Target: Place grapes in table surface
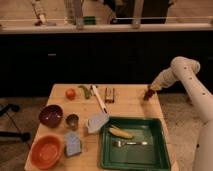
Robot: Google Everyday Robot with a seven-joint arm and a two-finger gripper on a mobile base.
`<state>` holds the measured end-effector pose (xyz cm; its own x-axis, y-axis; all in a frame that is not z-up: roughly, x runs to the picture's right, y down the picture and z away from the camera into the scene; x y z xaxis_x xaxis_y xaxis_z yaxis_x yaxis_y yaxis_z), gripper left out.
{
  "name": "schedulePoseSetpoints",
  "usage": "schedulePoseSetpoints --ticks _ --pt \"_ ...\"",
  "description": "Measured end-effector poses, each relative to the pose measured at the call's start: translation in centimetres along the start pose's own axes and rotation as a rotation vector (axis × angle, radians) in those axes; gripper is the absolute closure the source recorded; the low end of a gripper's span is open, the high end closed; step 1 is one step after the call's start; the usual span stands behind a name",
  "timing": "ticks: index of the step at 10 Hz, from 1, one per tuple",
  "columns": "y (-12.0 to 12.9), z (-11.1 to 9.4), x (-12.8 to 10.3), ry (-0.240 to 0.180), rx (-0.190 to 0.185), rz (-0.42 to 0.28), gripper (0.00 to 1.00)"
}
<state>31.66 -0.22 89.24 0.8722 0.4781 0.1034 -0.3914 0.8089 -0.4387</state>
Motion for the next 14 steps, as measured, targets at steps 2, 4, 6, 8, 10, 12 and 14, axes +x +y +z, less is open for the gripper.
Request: schedulePoseSetpoints --ticks 2,4,6,8,10,12,14 --pt "0.6 1.4 0.6 0.006 -0.036 0.02 1.0" --pt "0.9 2.3 1.0 0.009 -0.061 0.04 1.0" --pt "1.1 2.6 1.3 0.015 -0.074 0.055 1.0" --pt "1.4 3.0 1.8 0.026 -0.088 0.069 1.0" --pt "1.9 3.4 2.5 0.04 -0.11 0.079 1.0" --pt "2.0 3.3 3.1 0.043 -0.114 0.083 0.99" --pt "2.0 3.4 2.9 0.043 -0.115 0.08 0.82"
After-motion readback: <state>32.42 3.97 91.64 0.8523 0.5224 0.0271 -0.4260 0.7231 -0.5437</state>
